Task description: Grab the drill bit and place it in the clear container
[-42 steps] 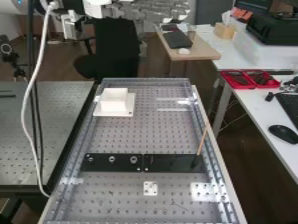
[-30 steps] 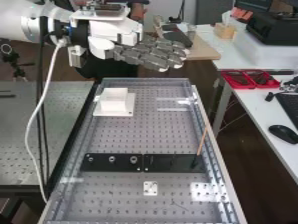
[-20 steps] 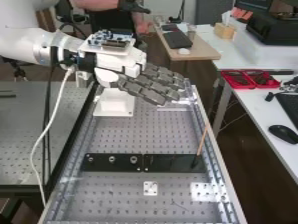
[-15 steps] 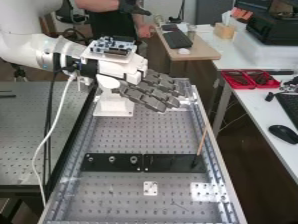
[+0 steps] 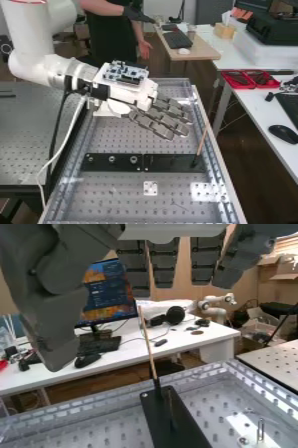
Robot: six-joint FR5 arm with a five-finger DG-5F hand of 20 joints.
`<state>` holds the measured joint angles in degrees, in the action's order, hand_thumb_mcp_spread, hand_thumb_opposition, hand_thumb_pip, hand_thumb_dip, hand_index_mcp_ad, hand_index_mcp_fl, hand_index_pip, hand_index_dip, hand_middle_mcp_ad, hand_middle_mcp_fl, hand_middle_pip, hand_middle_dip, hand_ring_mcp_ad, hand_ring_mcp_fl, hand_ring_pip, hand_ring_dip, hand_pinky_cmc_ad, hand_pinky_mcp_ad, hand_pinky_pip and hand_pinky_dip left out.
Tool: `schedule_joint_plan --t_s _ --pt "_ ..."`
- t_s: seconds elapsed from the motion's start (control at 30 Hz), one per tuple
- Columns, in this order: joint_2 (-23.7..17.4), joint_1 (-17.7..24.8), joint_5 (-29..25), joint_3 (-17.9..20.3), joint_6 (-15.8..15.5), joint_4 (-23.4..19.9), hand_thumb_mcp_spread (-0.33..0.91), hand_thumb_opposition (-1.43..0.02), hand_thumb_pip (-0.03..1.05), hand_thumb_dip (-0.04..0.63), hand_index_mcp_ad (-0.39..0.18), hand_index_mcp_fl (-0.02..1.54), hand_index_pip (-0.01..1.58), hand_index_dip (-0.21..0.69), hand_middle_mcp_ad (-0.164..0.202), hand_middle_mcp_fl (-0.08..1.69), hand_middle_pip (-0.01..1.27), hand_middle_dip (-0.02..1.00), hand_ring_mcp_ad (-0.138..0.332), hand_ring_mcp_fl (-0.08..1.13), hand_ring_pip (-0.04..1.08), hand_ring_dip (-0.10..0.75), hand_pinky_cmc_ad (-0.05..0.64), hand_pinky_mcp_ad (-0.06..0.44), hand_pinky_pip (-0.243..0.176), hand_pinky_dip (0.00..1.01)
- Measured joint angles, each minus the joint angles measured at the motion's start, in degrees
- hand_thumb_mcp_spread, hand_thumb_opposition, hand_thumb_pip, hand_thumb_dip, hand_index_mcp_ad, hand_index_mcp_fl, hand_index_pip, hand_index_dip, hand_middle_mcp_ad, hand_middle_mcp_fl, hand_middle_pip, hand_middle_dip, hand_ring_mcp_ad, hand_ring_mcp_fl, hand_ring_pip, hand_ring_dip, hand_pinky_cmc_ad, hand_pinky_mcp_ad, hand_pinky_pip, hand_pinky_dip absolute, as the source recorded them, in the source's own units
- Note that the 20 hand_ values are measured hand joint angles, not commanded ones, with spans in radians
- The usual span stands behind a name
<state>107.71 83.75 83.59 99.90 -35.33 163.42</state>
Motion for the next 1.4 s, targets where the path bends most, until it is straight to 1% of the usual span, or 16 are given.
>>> schedule_joint_plan --t_s 0.1,0.27,0.3,0.33,0.4,0.47,0.5,0.63,0.7,0.8,0.9,1.0,1.13,1.2,1.33,1.4 --pt "1.3 -0.88 1.0 -0.91 0.34 -0.1 0.3 -0.76 0.63 0.161 0.051 0.12 0.34 0.232 0.101 0.0 0.14 0.05 0.211 0.0 0.09 -0.021 0.246 0.176 -0.106 0.28" --pt "2.89 -2.02 2.54 -1.74 0.94 -1.5 0.31 -0.77 0.7 0.202 0.044 0.12 0.69 0.227 0.101 0.01 0.14 0.08 0.211 0.01 0.09 -0.021 0.246 0.176 -0.108 0.28" --pt "3.37 -2.29 2.9 -2.01 1.06 -1.78 0.31 -0.77 0.71 0.206 0.04 0.11 0.73 0.225 0.105 0.01 0.14 0.08 0.211 0.01 0.09 -0.021 0.246 0.178 -0.108 0.28" --pt "3.55 -2.39 3.04 -2.1 1.1 -1.9 0.32 -0.79 0.71 0.213 0.038 0.11 0.77 0.218 0.105 0.01 0.14 0.08 0.215 0.01 0.09 -0.021 0.246 0.178 -0.108 0.28" --pt "4.28 -2.79 3.67 -2.49 1.33 -2.66 0.31 -0.79 0.71 0.222 0.038 0.1 0.91 0.216 0.105 0.01 0.14 0.09 0.211 0.01 0.09 -0.021 0.246 0.175 -0.108 0.28" --pt "4.97 -3.1 4.25 -2.83 1.52 -3.05 0.33 -0.79 0.71 0.222 0.038 0.09 1.02 0.216 0.105 0.01 0.14 0.1 0.211 0.0 0.09 -0.021 0.246 0.175 -0.108 0.28" --pt "5.48 -3.32 4.73 -3.09 1.62 -3.46 0.33 -0.79 0.71 0.222 0.038 0.07 1.05 0.216 0.105 0.04 0.14 0.1 0.211 0.01 0.09 -0.021 0.246 0.175 -0.108 0.27" --pt "6.68 -3.85 6.0 -3.66 1.57 -4.6 0.34 -0.79 0.71 0.222 0.038 0.07 1.19 0.216 0.105 0.04 0.14 0.11 0.211 0.0 0.09 -0.021 0.246 0.176 -0.108 0.27" --pt "7.45 -4.33 6.86 -3.92 1.52 -5.56 0.36 -0.79 0.71 0.222 0.038 0.06 1.25 0.223 0.101 0.04 0.14 0.13 0.211 0.01 0.09 -0.021 0.246 0.176 -0.108 0.24" --pt "8.22 -4.99 7.84 -4.16 1.4 -6.59 0.35 -0.79 0.71 0.222 0.024 0.06 1.32 0.239 0.101 0.06 0.14 0.14 0.211 0.0 0.09 -0.021 0.246 0.176 -0.108 0.21" --pt "8.76 -5.61 8.5 -4.29 1.35 -7.84 0.38 -0.79 0.71 0.222 0.021 0.07 1.38 0.241 0.101 0.09 0.14 0.14 0.215 0.01 0.09 -0.021 0.246 0.169 -0.105 0.21" --pt "9.53 -6.35 9.66 -4.5 1.41 -8.63 0.4 -0.81 0.67 0.22 0.009 0.1 1.43 0.253 0.103 0.12 0.13 0.15 0.215 0.01 0.09 -0.021 0.246 0.169 -0.108 0.19" --pt "10.16 -6.79 10.51 -4.82 1.6 -9.15 0.45 -0.81 0.64 0.22 -0.005 0.14 1.43 0.253 0.101 0.12 0.14 0.16 0.211 0.01 0.09 -0.017 0.246 0.166 -0.105 0.19" --pt "10.67 -6.98 11.04 -5.03 2.2 -9.52 0.45 -0.82 0.6 0.22 -0.005 0.14 1.43 0.253 0.101 0.12 0.14 0.16 0.211 0.01 0.09 -0.021 0.246 0.168 -0.105 0.19" --pt "11.26 -7.14 11.95 -5.14 2.73 -10.56 0.46 -0.82 0.59 0.22 -0.023 0.14 1.43 0.253 0.101 0.14 0.13 0.16 0.213 0.01 0.09 -0.021 0.246 0.168 -0.098 0.19" --pt "11.61 -7.14 12.63 -5.24 2.78 -11.28 0.47 -0.82 0.58 0.22 -0.021 0.17 1.43 0.25 0.101 0.14 0.13 0.16 0.213 0.01 0.09 -0.021 0.246 0.164 -0.098 0.19"
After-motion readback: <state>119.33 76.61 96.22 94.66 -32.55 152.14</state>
